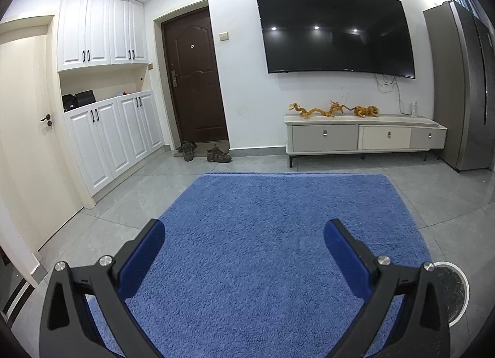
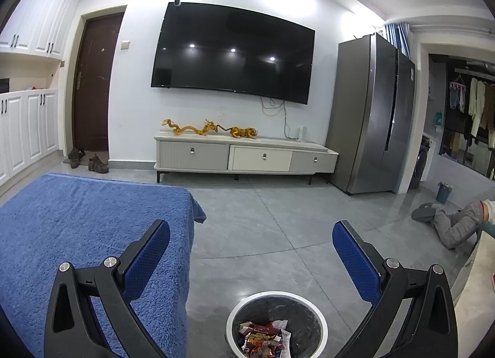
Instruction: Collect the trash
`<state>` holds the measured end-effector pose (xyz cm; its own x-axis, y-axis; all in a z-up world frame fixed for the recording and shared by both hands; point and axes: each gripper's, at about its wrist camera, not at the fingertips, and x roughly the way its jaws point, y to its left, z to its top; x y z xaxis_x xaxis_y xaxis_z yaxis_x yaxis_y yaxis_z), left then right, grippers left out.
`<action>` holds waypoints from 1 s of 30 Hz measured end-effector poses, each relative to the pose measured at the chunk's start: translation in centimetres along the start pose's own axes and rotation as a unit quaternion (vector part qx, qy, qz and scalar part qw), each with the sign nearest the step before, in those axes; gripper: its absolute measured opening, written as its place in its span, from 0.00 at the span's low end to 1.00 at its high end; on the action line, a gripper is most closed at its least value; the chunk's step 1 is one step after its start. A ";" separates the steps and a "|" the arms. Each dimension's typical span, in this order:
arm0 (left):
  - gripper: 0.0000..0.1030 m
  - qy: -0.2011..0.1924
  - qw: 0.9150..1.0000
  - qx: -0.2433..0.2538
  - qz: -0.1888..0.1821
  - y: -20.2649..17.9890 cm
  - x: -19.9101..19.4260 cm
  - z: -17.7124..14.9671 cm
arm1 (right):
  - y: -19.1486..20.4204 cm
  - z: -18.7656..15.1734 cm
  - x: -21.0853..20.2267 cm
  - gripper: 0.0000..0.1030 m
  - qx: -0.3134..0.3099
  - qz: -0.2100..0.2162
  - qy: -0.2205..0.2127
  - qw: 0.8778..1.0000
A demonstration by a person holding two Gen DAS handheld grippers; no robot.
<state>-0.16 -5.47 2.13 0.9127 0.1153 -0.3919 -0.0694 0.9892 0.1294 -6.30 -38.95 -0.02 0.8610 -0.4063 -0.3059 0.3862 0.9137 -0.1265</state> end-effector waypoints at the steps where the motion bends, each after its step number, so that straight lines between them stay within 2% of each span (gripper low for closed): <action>1: 1.00 -0.002 1.000 0.003 -0.003 0.1 -0.1 -0.1 | 0.1 0.0 -0.2 1.00 0.001 -0.001 0.001 1.000; 8: 1.00 -0.015 1.000 -0.004 -0.024 2.4 -1.4 -0.2 | 1.5 0.2 -2.1 1.00 -0.012 -0.014 0.003 1.000; 17: 1.00 -0.027 0.999 -0.026 -0.033 6.2 -3.4 -1.0 | 3.8 0.8 -5.3 1.00 -0.042 -0.021 -0.004 0.999; 30: 1.00 -0.041 0.998 -0.042 -0.037 7.9 -6.0 -1.1 | 3.8 2.1 -9.0 1.00 -0.057 -0.026 -0.027 0.998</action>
<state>-6.58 1.76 4.48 0.9463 0.0372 -0.3211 -0.0309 0.9992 0.0247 -11.92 -31.82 4.22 0.8586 -0.4505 -0.2444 0.3937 0.8850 -0.2484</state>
